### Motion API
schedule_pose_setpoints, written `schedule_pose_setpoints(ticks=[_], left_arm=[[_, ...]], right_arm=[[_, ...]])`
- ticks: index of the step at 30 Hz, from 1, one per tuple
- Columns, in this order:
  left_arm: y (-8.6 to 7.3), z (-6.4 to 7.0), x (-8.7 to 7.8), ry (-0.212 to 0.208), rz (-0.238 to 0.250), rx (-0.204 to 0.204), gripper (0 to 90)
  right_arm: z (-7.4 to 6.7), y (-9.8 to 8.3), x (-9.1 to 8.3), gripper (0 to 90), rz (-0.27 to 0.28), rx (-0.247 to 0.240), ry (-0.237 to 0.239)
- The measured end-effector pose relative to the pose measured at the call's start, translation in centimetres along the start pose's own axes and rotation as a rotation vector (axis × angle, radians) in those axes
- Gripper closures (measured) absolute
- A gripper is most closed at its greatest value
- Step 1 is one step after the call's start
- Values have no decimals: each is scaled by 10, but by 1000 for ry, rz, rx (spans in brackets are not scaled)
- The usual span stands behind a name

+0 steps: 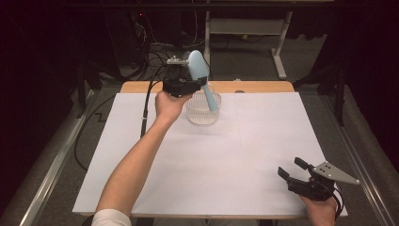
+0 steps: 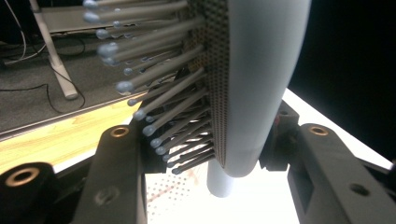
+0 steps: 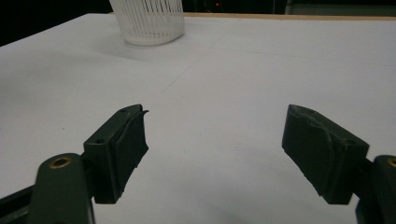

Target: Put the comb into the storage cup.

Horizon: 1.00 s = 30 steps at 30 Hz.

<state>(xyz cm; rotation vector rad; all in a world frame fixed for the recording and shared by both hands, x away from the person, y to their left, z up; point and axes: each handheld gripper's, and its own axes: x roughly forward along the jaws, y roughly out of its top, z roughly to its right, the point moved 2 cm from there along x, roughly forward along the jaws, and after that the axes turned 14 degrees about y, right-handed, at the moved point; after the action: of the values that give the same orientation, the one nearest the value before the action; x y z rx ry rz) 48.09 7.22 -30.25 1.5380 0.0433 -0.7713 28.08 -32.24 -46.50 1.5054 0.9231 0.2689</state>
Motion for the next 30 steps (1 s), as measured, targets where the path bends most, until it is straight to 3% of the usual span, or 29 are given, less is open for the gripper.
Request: schedule_pose_setpoints(ticks=[13,30], left_arm=[[3,-5,13,41,-1,-9,526],[-5,-3,36,79,-17,21,523]], right_arm=[[0,0,-1,224,4,-3,-5],[-2,1,0,224,5,-4,-2]])
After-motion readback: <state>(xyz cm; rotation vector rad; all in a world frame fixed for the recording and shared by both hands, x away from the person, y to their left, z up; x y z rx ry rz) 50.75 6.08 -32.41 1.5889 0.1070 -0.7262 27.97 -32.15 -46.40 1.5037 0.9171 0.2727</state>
